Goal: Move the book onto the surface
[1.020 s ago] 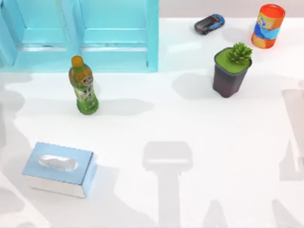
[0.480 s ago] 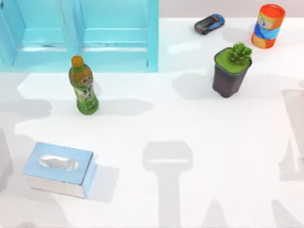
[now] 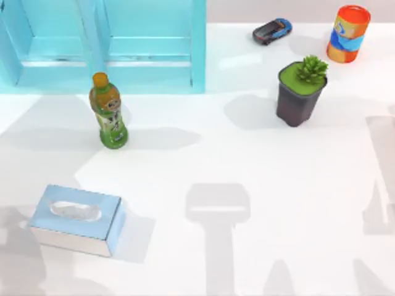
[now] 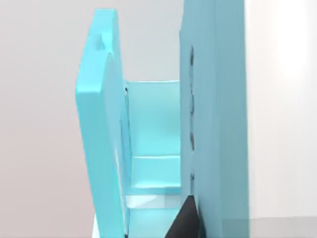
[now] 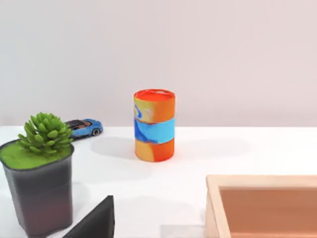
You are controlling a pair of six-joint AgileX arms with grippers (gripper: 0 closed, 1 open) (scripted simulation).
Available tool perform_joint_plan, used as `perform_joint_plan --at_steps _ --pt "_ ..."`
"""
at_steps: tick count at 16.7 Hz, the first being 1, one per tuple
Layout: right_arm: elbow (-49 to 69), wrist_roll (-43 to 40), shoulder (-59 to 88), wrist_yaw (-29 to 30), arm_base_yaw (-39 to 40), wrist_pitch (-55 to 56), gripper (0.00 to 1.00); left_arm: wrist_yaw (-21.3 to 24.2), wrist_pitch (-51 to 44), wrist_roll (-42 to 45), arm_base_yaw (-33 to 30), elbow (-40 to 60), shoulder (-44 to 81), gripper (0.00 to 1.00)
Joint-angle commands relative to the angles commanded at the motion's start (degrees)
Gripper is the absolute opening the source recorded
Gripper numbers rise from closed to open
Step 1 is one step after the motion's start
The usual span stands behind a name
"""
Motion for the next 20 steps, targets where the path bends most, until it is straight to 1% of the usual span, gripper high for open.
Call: perform_joint_plan --at_steps 6,8,10,12,15,17,20 --pt "0.0 0.0 0.0 0.0 0.0 0.0 1.0 0.2 -0.3 0.3 -0.1 -0.1 -0.2 0.0" --pt "0.0 0.0 0.0 0.0 0.0 0.0 1.0 -0.9 0.0 -1.2 -1.6 -0.1 -0.3 0.0" --pt "0.0 0.0 0.0 0.0 0.0 0.0 1.0 -3.6 0.9 -4.9 -4.9 -0.1 -0.4 0.0" --pt "0.0 0.0 0.0 0.0 0.0 0.0 1.0 -7.8 2.1 -10.7 -10.1 -0.1 -0.4 0.0" --pt "0.0 0.0 0.0 0.0 0.0 0.0 1.0 -16.4 4.6 -22.4 -20.4 -0.3 -0.3 0.0" --pt "0.0 0.0 0.0 0.0 0.0 0.0 1.0 -23.4 6.6 -32.0 -28.7 -0.6 -0.1 0.0" --pt "0.0 0.0 0.0 0.0 0.0 0.0 1.0 -35.4 9.6 -48.2 -42.4 -1.4 0.8 0.0"
